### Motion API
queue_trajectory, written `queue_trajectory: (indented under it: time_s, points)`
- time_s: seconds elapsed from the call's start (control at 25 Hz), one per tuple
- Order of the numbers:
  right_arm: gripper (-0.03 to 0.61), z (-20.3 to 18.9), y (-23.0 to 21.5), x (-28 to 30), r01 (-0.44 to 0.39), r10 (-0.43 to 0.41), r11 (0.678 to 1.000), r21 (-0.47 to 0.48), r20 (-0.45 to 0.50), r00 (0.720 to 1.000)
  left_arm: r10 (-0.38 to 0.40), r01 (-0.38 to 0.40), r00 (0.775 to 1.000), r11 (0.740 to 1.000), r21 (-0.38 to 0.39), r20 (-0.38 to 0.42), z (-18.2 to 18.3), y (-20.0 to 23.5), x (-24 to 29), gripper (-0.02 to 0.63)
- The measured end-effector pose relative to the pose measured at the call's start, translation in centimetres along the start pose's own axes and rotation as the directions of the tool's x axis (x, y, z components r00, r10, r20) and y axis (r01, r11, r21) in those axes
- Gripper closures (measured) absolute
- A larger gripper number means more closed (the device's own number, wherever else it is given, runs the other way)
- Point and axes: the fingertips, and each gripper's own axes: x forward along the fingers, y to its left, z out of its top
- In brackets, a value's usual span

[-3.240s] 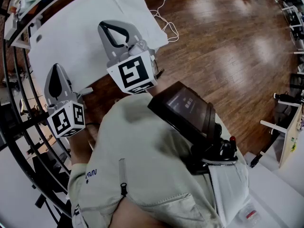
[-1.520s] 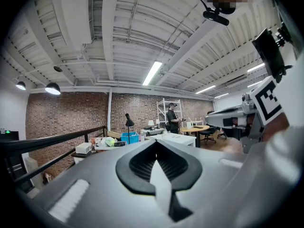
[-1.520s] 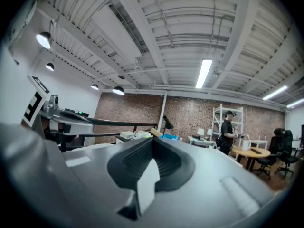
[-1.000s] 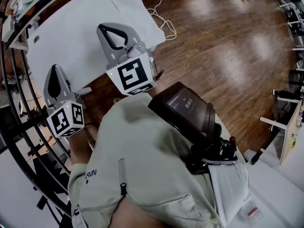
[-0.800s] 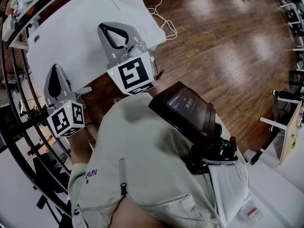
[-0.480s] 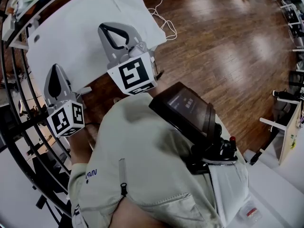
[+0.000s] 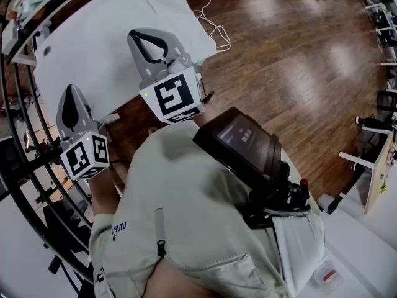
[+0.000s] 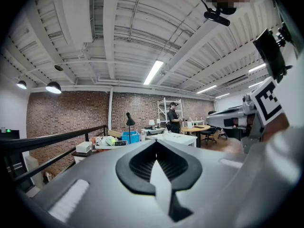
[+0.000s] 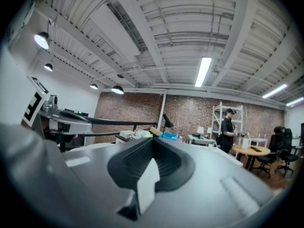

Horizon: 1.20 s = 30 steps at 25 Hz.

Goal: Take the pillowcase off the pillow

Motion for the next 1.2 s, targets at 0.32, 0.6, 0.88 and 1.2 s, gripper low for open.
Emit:
queue_trajectory:
  time_s: [0.32,0.6,0.88,1.2]
  points:
    - [0.575,0.50,-0.54,0.25,0.012,-0.011,1.000,-0.006,0.007,1.000,-0.002,0.002,1.000,1.000,0.004,0.006,0.35,0.21,0.28,0.607]
    - [0.575,0.35,-0.42,0.13,0.012,-0.012,1.000,-0.003,0.005,1.000,-0.006,0.006,1.000,1.000,0.005,0.004,0.26,0.11,0.32,0.607]
    - [0.575,0.52,-0.48,0.16,0.013,-0.013,1.000,-0.008,0.008,1.000,-0.009,0.009,1.000,1.000,0.003,0.007,0.30,0.03,0.47,0.607]
    - [0.575,0.55,-0.38,0.18,0.011,-0.011,1.000,-0.009,0.012,1.000,-0.010,0.010,1.000,1.000,0.004,0.011,0.36,-0.02,0.51,0.607]
